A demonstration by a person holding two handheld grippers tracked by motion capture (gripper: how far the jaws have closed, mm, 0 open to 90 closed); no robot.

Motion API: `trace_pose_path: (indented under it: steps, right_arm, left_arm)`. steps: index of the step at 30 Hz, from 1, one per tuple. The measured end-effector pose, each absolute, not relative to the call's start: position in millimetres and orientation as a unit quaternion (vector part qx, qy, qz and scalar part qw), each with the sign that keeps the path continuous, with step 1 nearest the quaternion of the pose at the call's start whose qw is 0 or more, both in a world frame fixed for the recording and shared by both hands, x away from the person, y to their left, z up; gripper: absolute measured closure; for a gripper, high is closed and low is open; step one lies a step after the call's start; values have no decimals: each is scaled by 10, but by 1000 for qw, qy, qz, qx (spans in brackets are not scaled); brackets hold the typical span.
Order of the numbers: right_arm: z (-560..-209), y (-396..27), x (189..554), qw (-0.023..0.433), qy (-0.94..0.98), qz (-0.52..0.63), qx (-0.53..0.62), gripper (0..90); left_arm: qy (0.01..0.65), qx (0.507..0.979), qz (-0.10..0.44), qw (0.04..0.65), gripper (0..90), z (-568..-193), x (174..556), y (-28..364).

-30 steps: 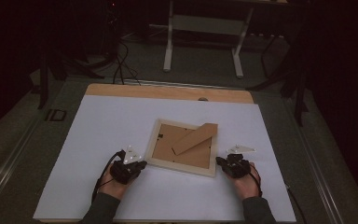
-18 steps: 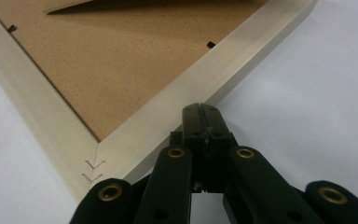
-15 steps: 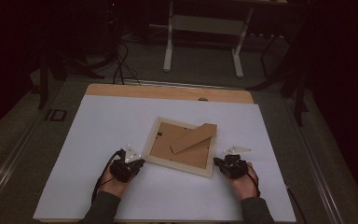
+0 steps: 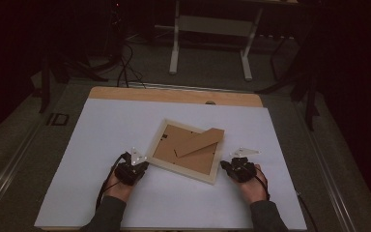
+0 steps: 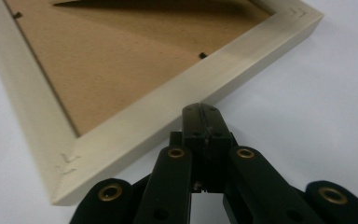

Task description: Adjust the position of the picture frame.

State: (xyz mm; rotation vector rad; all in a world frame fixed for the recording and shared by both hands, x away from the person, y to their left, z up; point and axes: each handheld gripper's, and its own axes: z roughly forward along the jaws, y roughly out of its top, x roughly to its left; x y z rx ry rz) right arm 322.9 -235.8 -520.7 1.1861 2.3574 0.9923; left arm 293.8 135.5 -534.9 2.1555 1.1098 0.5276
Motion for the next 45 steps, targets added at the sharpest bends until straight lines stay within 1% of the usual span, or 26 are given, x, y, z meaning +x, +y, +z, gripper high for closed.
trace_pose_path:
  steps: [7, 15, 24, 35, 41, 45]
  right_arm:
    - [-5205, -2424, 3331, 164, 818, 351, 426, 900]
    - [-5186, -2484, 3526, 167, 796, 364, 454, 900]
    - [-5158, -2526, 3682, 175, 785, 368, 466, 900]
    - [-5148, -2567, 3859, 170, 775, 373, 481, 900]
    - [-5201, -2604, 3958, 158, 761, 385, 498, 900]
    - [-5202, -2600, 4011, 161, 756, 384, 505, 900]
  left_arm:
    - [439, 813, 196, 328, 900, -5352, 3013, 1374]
    - [451, 805, 194, 333, 900, -5358, 3089, 1404]
    - [453, 807, 195, 326, 900, -5347, 3174, 1406]
    - [459, 803, 188, 331, 900, -5350, 3239, 1397]
    - [462, 801, 187, 332, 900, -5348, 3279, 1379]
    - [464, 799, 187, 332, 900, -5347, 3308, 1351]
